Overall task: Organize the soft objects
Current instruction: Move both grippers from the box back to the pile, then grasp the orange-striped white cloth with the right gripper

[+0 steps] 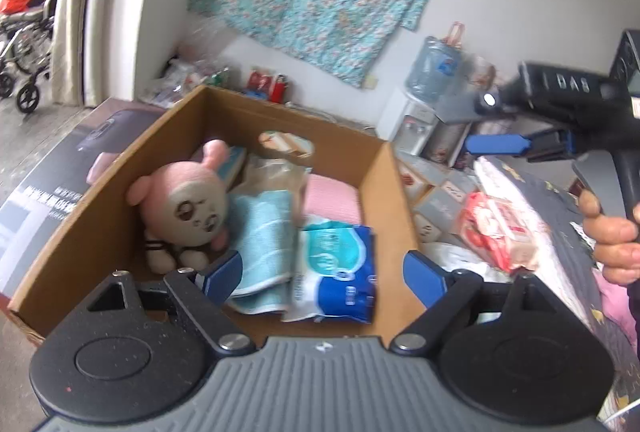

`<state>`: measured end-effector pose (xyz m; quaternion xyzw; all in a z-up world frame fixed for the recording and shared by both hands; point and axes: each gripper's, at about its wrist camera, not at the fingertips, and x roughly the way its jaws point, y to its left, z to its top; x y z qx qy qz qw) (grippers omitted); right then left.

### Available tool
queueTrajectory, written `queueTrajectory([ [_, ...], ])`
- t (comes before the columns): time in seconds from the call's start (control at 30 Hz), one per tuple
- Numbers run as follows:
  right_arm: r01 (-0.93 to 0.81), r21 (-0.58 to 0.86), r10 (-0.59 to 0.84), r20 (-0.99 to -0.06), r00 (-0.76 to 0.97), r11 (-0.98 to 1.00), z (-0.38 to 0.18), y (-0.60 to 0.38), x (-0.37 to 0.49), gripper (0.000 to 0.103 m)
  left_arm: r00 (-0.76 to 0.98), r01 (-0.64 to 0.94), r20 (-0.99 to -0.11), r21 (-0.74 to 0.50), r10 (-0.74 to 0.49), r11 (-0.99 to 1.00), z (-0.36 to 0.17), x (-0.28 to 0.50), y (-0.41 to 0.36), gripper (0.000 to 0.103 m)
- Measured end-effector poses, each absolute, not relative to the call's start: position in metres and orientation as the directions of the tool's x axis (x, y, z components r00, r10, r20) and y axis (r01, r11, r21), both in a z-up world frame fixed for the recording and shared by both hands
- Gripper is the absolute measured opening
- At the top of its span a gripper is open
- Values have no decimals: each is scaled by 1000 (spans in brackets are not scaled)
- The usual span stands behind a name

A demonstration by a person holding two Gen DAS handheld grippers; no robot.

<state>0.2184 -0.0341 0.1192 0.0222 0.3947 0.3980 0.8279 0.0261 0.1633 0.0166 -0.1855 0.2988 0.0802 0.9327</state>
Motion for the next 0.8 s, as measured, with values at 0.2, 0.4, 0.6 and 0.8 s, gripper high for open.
queueTrajectory([
  [0.2,-514,303,569,-647,507,802,106,-135,182,90,839,-118,-540,-289,-60,950,26,26,114,91],
  [0.4,-326,372,495,-645,582,869,70,-231,137,90,834,30,-526,-255,-165,966,25,32,57,91],
  [0.6,-176,406,422,-663,618,897,40,-285,98,90,806,152,-532,-235,-258,960,13,43,7,91],
  [0.8,-68,454,392,-675,625,889,12,-315,67,90,781,247,-537,-202,-318,948,-3,52,-35,91],
])
